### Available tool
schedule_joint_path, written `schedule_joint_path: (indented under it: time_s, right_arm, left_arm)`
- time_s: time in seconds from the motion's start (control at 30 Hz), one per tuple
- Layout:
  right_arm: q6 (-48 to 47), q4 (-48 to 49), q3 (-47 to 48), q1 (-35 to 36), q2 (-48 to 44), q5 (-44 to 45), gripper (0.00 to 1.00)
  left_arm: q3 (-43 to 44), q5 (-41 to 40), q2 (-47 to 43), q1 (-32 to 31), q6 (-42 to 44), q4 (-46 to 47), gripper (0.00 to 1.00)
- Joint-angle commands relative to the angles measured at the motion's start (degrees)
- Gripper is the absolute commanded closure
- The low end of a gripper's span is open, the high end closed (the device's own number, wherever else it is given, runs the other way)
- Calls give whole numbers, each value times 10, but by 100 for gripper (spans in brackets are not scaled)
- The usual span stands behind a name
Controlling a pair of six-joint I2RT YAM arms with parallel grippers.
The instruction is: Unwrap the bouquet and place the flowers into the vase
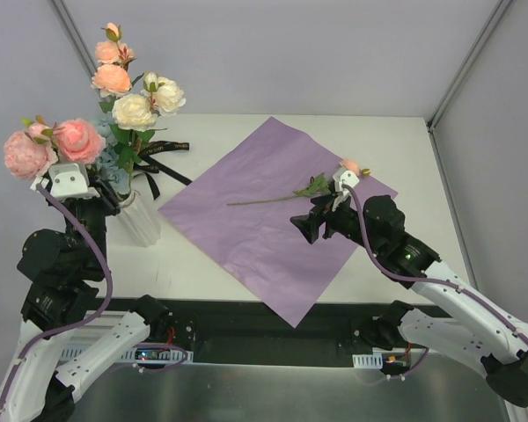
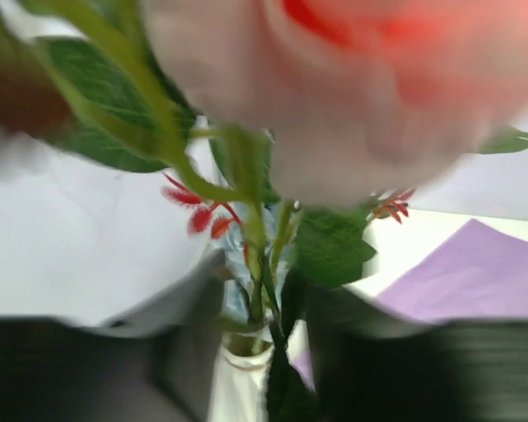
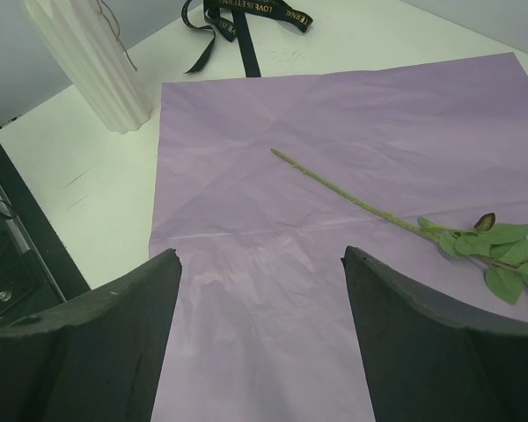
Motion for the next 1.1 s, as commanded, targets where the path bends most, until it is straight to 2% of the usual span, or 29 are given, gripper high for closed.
schedule_joint_path:
  time_s: [0.0, 0.1, 0.27, 0.4, 0.53, 0.67, 0.7, 0.73, 0.8, 0.93, 0.97, 1.03, 1.07]
  right_arm:
    - [-2, 16, 5, -3, -3, 9, 22]
    - [-1, 22, -4, -4, -1, 5, 22]
    - [2, 24, 1, -7, 11, 1, 22]
    - [7, 27, 9, -8, 30, 1, 22]
    - [39, 21, 16, -9, 61, 5, 22]
    - [79, -17, 65, -24, 109, 26, 22]
    - [86, -29, 76, -28, 136, 23, 22]
    - [93, -50, 90, -33, 152, 22, 23]
    - [123, -77, 119, -49, 192, 15, 23]
    - [186, -78, 124, -75, 232, -8, 23]
    - [225, -79, 124, -90, 241, -10, 24]
    - [274, -82, 125, -113, 267, -26, 24]
    - [341, -82, 124, -142, 284, -34, 25]
  left_arm:
    - [-23, 14, -22, 6, -3, 44, 46]
    - [-33, 29, -41, 6, 1, 43, 29]
    - [-23, 45, -64, 6, 1, 43, 23]
    - [-7, 107, -59, 6, -27, 37, 20]
    - [51, 293, -17, 6, -71, -25, 15]
    - [129, 448, 85, 6, -111, -84, 15]
    - [156, 479, 104, 6, -122, -92, 14]
    - [167, 552, 123, 6, -125, -97, 14]
    - [191, 620, 174, 6, -132, -105, 15]
    - [226, 767, 281, 6, -159, -105, 16]
    - [232, 820, 301, 6, -179, -105, 17]
    - [246, 864, 360, 5, -216, -99, 21]
    - [249, 895, 379, 5, -231, -98, 25]
